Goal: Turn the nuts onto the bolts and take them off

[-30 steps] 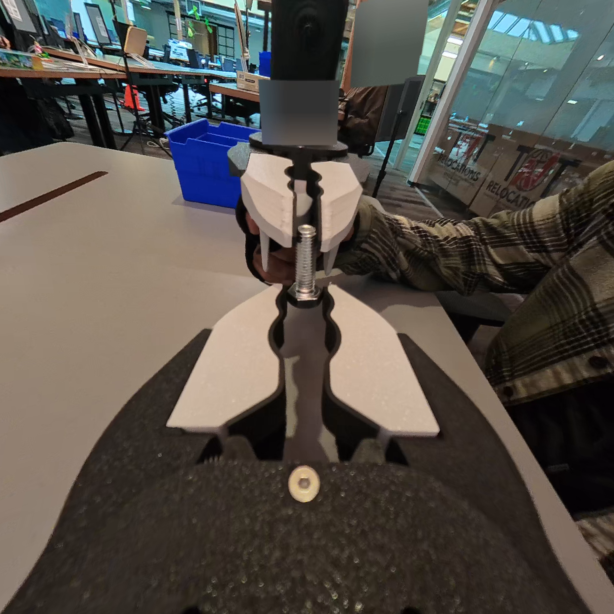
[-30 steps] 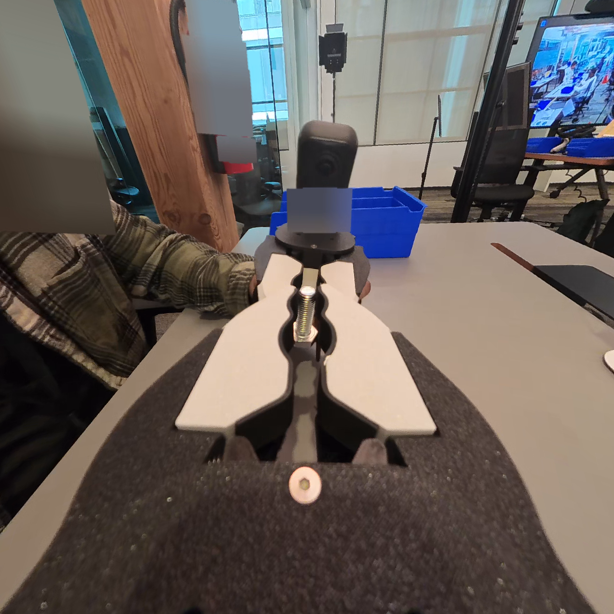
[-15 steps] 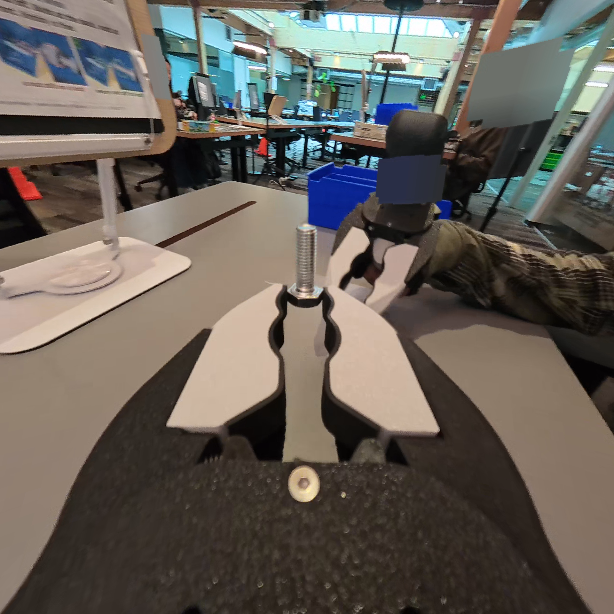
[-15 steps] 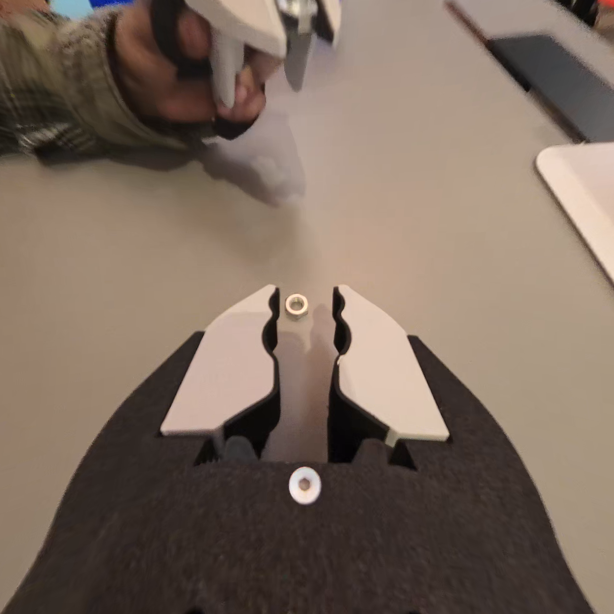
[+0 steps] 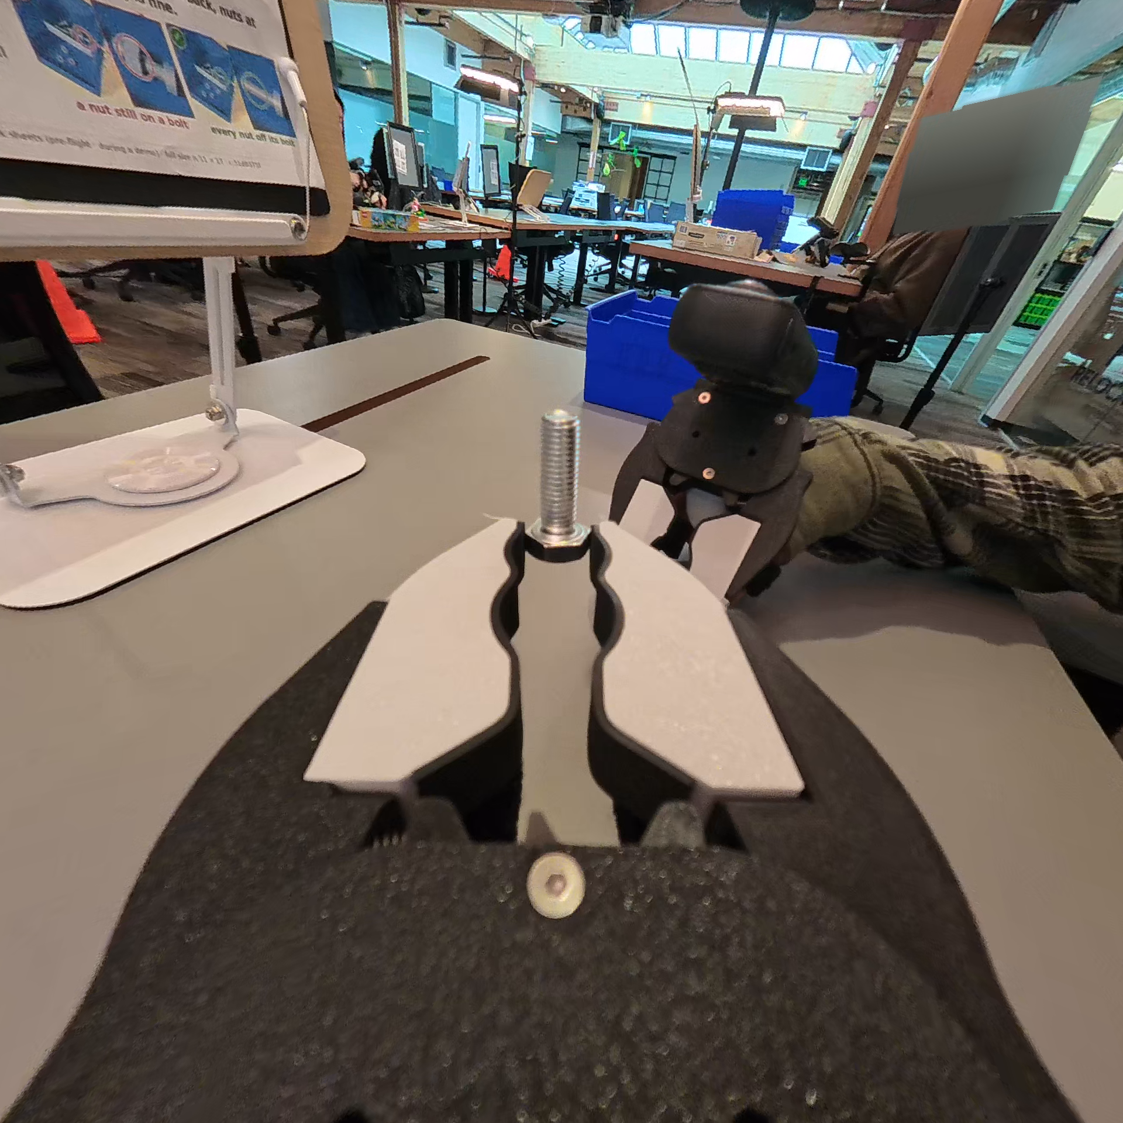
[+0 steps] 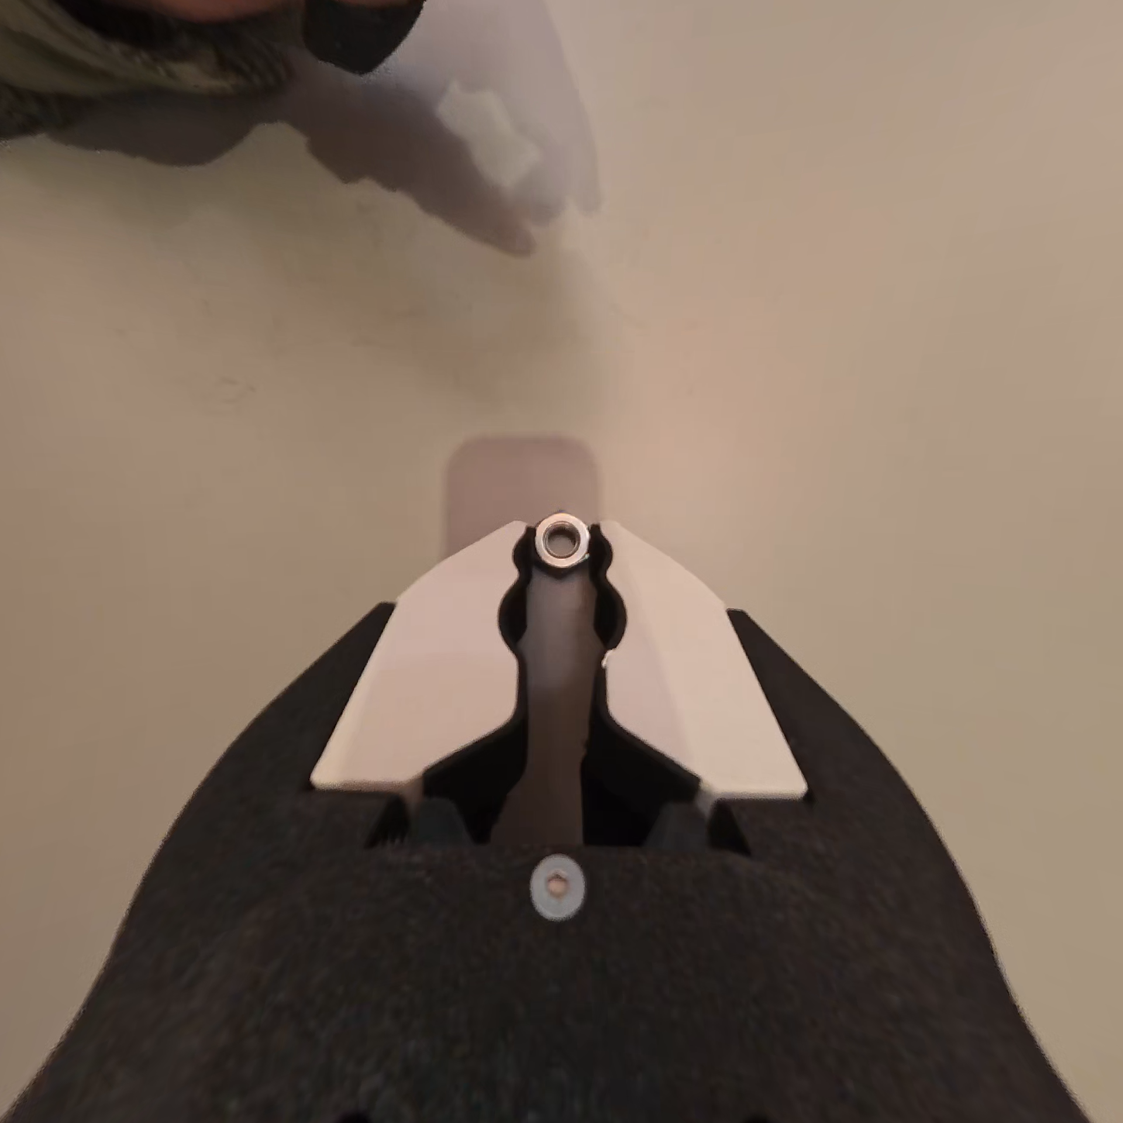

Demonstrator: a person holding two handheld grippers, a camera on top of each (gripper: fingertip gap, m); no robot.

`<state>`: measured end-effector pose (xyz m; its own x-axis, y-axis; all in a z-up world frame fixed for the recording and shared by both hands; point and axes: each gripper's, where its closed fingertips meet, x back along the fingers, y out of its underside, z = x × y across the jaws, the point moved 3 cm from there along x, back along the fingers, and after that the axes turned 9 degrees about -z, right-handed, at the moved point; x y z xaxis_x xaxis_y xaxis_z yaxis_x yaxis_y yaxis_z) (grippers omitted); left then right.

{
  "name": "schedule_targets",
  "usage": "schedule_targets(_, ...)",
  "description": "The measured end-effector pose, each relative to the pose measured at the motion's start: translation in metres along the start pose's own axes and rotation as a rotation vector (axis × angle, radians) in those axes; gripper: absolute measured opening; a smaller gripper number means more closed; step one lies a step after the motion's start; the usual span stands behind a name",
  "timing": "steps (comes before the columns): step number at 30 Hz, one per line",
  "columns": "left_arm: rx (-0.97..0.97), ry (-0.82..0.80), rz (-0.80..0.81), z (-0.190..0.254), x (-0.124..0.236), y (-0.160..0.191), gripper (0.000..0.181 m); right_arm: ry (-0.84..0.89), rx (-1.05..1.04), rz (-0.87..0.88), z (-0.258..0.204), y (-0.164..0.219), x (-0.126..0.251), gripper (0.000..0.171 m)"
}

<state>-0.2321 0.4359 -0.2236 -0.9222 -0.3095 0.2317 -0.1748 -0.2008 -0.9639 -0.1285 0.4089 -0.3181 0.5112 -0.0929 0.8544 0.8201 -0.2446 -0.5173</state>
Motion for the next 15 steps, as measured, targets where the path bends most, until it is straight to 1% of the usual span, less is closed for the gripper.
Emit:
schedule_targets(1,-0.001,0.009,-0.003,0.001,-0.001,0.001,0.02,-0.005,-0.008,-0.004,-0.001,0.001,0.002,0.017)
schedule_targets(3,-0.015,0.023,-0.007,0.004,-0.003,0.002,0.02,0.013,-0.008,0.015,0.0,0.0,0.016,0.017)
schedule_targets(4,-0.023,0.038,-0.008,0.008,-0.004,0.002,0.02,0.031,-0.003,0.041,0.001,-0.004,0.03,0.017)
schedule_targets(6,-0.048,0.065,-0.003,0.016,-0.007,0.001,0.02,0.058,0.011,0.12,0.0,-0.021,0.066,0.017)
schedule_targets(8,-0.076,0.092,-0.005,0.026,-0.011,0.0,0.02,0.067,0.069,0.196,-0.01,-0.043,0.102,0.017)
schedule_targets(10,-0.102,0.116,-0.011,0.035,-0.015,0.0,0.02,0.094,0.154,0.203,-0.021,-0.062,0.127,0.017)
schedule_targets(12,-0.132,0.13,-0.031,0.044,-0.02,0.002,0.02,0.134,0.236,0.182,-0.03,-0.074,0.138,0.017)
schedule_targets(15,-0.189,0.131,-0.042,0.057,-0.024,0.001,0.02,0.135,0.312,0.137,-0.04,-0.084,0.14,0.017)
